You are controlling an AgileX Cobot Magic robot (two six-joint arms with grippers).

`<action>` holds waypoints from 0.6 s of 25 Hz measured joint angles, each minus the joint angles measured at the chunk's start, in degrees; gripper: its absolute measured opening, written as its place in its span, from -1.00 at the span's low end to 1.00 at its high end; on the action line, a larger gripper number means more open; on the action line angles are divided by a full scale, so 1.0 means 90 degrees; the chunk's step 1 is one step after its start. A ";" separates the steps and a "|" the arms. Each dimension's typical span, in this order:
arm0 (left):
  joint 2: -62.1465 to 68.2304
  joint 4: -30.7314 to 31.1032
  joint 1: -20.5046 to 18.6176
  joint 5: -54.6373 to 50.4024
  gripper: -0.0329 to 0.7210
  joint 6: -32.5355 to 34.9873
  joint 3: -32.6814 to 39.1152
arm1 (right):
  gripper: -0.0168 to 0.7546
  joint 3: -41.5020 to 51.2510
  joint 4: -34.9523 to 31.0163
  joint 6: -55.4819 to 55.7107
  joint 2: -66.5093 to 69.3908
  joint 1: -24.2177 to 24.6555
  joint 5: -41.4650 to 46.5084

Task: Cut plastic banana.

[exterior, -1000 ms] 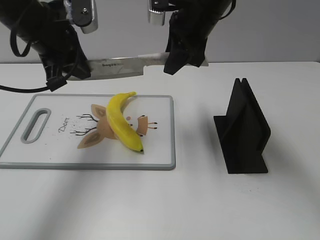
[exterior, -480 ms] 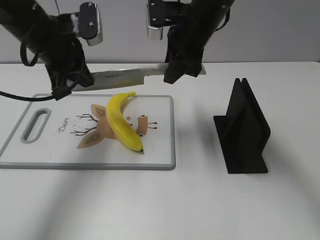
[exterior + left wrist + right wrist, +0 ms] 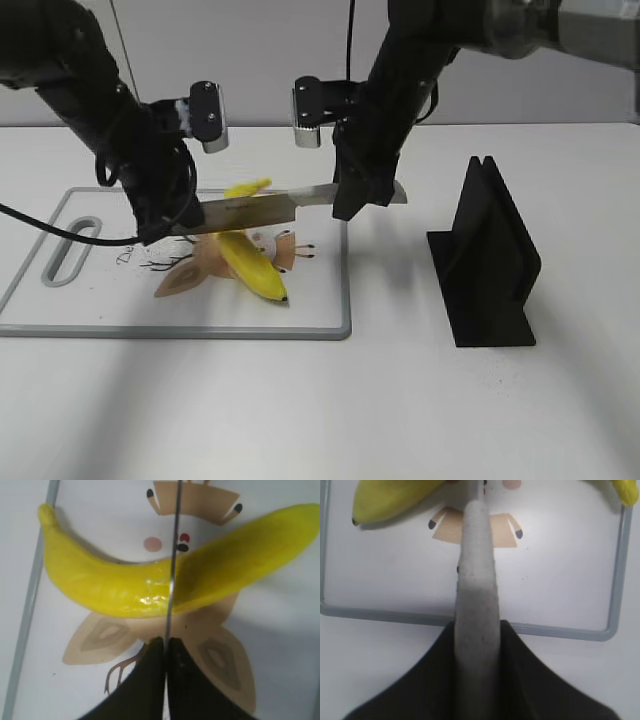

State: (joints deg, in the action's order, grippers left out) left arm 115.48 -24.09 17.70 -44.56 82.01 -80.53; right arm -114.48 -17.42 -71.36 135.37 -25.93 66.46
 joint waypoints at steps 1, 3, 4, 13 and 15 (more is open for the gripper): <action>0.0063 -0.0012 0.0000 0.0007 -0.96 0.0008 -0.0016 | -0.49 0.0000 0.0018 0.0025 0.0086 0.0000 -0.0007; 0.0118 -0.0056 0.0000 0.0019 -0.96 0.0012 -0.0032 | -0.48 -0.0025 0.0096 0.0045 0.0207 0.0000 -0.0007; 0.0138 -0.0077 0.0000 0.0019 -0.96 0.0021 -0.0066 | -0.48 -0.0038 0.0136 0.0053 0.0271 0.0000 -0.0007; 0.0285 -0.0219 0.0000 -0.0022 -0.96 0.0061 -0.0130 | -0.48 -0.0066 0.0213 0.0058 0.0405 0.0006 -0.0016; 0.0285 -0.0219 0.0000 -0.0024 -0.96 0.0061 -0.0130 | -0.48 -0.0075 0.0218 0.0058 0.0405 0.0006 -0.0016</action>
State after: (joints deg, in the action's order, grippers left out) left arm 118.05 -26.06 17.70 -44.77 82.57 -81.70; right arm -115.15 -15.46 -70.85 139.02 -25.88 66.32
